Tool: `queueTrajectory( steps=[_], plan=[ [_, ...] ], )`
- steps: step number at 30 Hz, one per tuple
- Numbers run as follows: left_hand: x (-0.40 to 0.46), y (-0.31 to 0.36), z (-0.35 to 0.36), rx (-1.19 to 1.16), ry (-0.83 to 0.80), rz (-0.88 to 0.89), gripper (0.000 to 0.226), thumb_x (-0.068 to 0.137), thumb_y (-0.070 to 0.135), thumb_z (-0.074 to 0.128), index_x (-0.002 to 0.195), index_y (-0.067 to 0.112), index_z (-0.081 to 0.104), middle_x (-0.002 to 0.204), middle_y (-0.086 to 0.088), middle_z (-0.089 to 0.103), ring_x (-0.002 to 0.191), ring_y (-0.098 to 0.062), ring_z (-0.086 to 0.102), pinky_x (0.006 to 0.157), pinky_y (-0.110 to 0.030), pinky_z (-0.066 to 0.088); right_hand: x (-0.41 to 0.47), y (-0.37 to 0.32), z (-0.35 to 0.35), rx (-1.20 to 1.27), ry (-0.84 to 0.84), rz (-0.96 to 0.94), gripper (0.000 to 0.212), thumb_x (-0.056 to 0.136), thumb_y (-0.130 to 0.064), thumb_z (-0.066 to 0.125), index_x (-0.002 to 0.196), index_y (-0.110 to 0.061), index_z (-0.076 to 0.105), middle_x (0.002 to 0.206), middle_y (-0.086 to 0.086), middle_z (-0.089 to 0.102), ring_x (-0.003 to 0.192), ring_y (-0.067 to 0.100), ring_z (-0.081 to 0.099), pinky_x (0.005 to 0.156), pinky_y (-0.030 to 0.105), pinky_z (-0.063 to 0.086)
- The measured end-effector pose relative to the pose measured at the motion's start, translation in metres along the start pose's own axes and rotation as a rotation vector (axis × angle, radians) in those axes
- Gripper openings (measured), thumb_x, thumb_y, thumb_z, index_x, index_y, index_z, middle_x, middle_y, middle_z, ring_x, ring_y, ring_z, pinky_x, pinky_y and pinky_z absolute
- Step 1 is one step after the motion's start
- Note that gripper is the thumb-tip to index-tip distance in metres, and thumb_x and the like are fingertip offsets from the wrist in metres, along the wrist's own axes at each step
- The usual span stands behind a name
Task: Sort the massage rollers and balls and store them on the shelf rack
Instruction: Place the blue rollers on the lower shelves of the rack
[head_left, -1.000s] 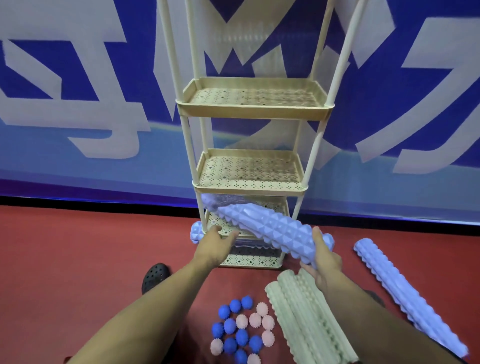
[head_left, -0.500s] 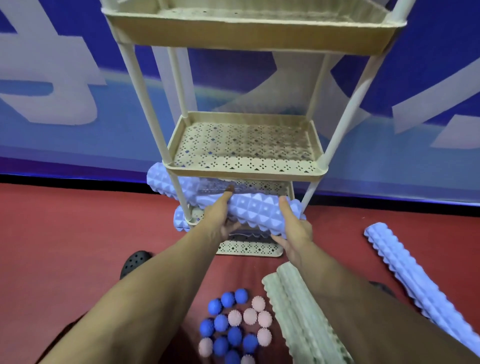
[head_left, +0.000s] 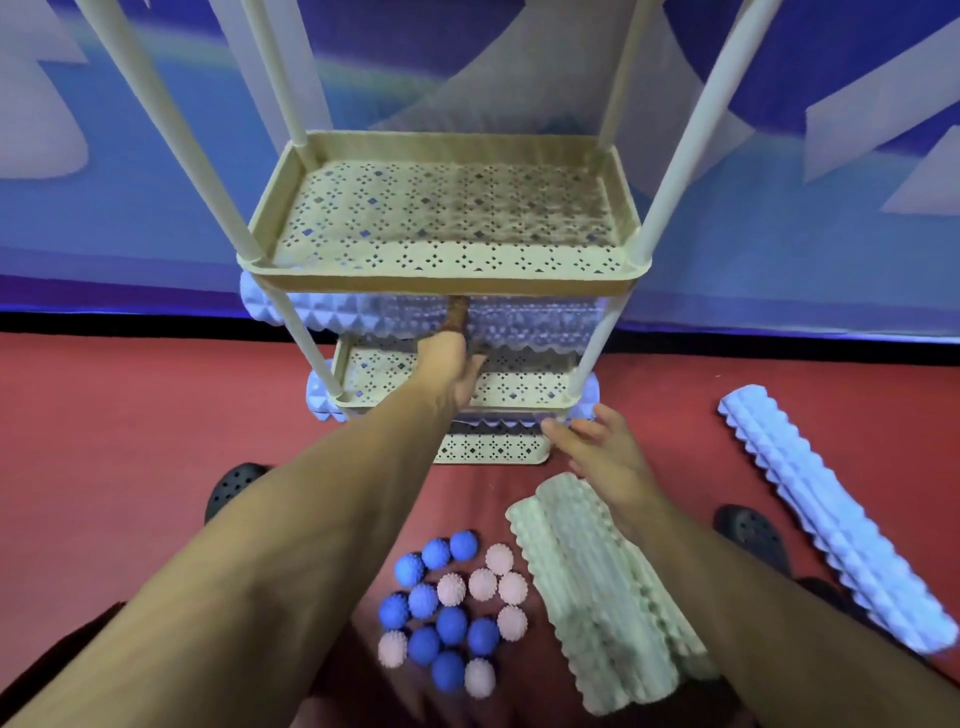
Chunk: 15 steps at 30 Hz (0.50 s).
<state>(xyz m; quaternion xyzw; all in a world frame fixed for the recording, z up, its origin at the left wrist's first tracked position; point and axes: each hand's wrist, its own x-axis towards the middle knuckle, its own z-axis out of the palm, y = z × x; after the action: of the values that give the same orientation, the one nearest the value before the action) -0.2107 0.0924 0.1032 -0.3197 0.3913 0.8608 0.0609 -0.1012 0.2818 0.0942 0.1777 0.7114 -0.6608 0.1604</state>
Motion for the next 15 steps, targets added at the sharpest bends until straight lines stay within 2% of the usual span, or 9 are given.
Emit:
queueTrajectory(
  steps=[1, 3, 4, 6, 7, 9, 11, 13, 15],
  plan=[
    [0.000, -0.004, 0.004, 0.060, 0.000, -0.003, 0.020, 0.102, 0.017, 0.057, 0.117, 0.005, 0.055, 0.105, -0.011, 0.063, 0.080, -0.017, 0.065, 0.075, -0.033, 0.060, 0.003, 0.000, -0.002, -0.090, 0.015, -0.056, 0.058, 0.077, -0.033, 0.086, 0.120, -0.032, 0.047, 0.107, -0.020, 0.063, 0.093, -0.013, 0.064, 0.080, 0.010, 0.049],
    [0.000, -0.012, 0.006, 0.316, 0.016, -0.002, 0.030, 0.101, 0.034, 0.058, 0.107, 0.004, 0.058, 0.099, -0.011, 0.062, 0.080, -0.018, 0.063, 0.067, -0.028, 0.056, 0.006, 0.001, -0.007, -0.283, 0.031, -0.158, 0.035, 0.087, -0.028, 0.078, 0.111, -0.035, 0.053, 0.108, -0.017, 0.060, 0.100, -0.002, 0.063, 0.080, 0.015, 0.050],
    [-0.001, -0.016, 0.003, 0.542, 0.012, 0.016, 0.036, 0.101, 0.040, 0.055, 0.098, 0.004, 0.058, 0.089, -0.012, 0.059, 0.073, -0.019, 0.058, 0.063, -0.031, 0.051, 0.005, 0.000, -0.011, -0.416, 0.043, -0.194, 0.032, 0.090, -0.033, 0.074, 0.116, -0.034, 0.056, 0.115, -0.011, 0.060, 0.109, 0.008, 0.061, 0.086, 0.024, 0.050],
    [-0.003, -0.019, -0.007, 0.967, -0.016, 0.097, 0.043, 0.103, 0.043, 0.050, 0.087, 0.003, 0.055, 0.073, -0.013, 0.054, 0.060, -0.021, 0.050, 0.059, -0.040, 0.042, 0.003, -0.001, -0.019, -0.766, 0.056, -0.230, 0.046, 0.093, -0.044, 0.065, 0.135, -0.028, 0.052, 0.136, -0.006, 0.053, 0.124, 0.018, 0.054, 0.093, 0.033, 0.045],
    [-0.005, -0.020, -0.013, 1.124, -0.031, 0.146, 0.048, 0.101, 0.046, 0.050, 0.090, 0.000, 0.055, 0.075, -0.014, 0.057, 0.062, -0.024, 0.054, 0.062, -0.043, 0.045, 0.002, 0.000, -0.024, -0.909, 0.054, -0.227, 0.056, 0.095, -0.047, 0.060, 0.145, -0.025, 0.046, 0.148, -0.004, 0.046, 0.133, 0.020, 0.049, 0.100, 0.035, 0.043],
    [-0.010, -0.018, -0.025, 1.409, -0.040, 0.260, 0.063, 0.098, 0.055, 0.050, 0.114, -0.005, 0.057, 0.107, -0.020, 0.065, 0.093, -0.032, 0.066, 0.086, -0.048, 0.055, -0.002, 0.001, -0.030, -1.086, 0.015, -0.233, 0.065, 0.097, -0.051, 0.053, 0.154, -0.023, 0.035, 0.160, -0.004, 0.033, 0.144, 0.019, 0.037, 0.113, 0.036, 0.035],
    [-0.020, -0.017, -0.035, 1.586, -0.066, 0.390, 0.066, 0.099, 0.056, 0.048, 0.135, 0.001, 0.051, 0.134, -0.019, 0.055, 0.120, -0.034, 0.057, 0.105, -0.049, 0.047, -0.005, 0.001, -0.037, -1.171, -0.014, -0.234, 0.066, 0.098, -0.053, 0.050, 0.154, -0.024, 0.033, 0.162, -0.003, 0.031, 0.147, 0.019, 0.033, 0.116, 0.037, 0.032],
    [-0.033, -0.020, -0.043, 1.687, -0.106, 0.562, 0.059, 0.101, 0.051, 0.046, 0.141, 0.009, 0.050, 0.141, -0.014, 0.050, 0.127, -0.031, 0.051, 0.109, -0.046, 0.043, -0.006, 0.001, -0.047, -1.209, -0.016, -0.202, 0.066, 0.098, -0.053, 0.049, 0.155, -0.024, 0.031, 0.163, -0.002, 0.029, 0.148, 0.020, 0.031, 0.118, 0.038, 0.030],
    [-0.049, -0.029, -0.047, 1.793, -0.161, 0.774, 0.050, 0.102, 0.047, 0.045, 0.137, 0.012, 0.055, 0.137, -0.009, 0.054, 0.123, -0.027, 0.053, 0.105, -0.044, 0.045, -0.007, 0.002, -0.061, -1.216, -0.024, -0.156, 0.067, 0.099, -0.052, 0.047, 0.157, -0.025, 0.027, 0.166, -0.002, 0.023, 0.151, 0.020, 0.027, 0.121, 0.040, 0.026]
  ],
)
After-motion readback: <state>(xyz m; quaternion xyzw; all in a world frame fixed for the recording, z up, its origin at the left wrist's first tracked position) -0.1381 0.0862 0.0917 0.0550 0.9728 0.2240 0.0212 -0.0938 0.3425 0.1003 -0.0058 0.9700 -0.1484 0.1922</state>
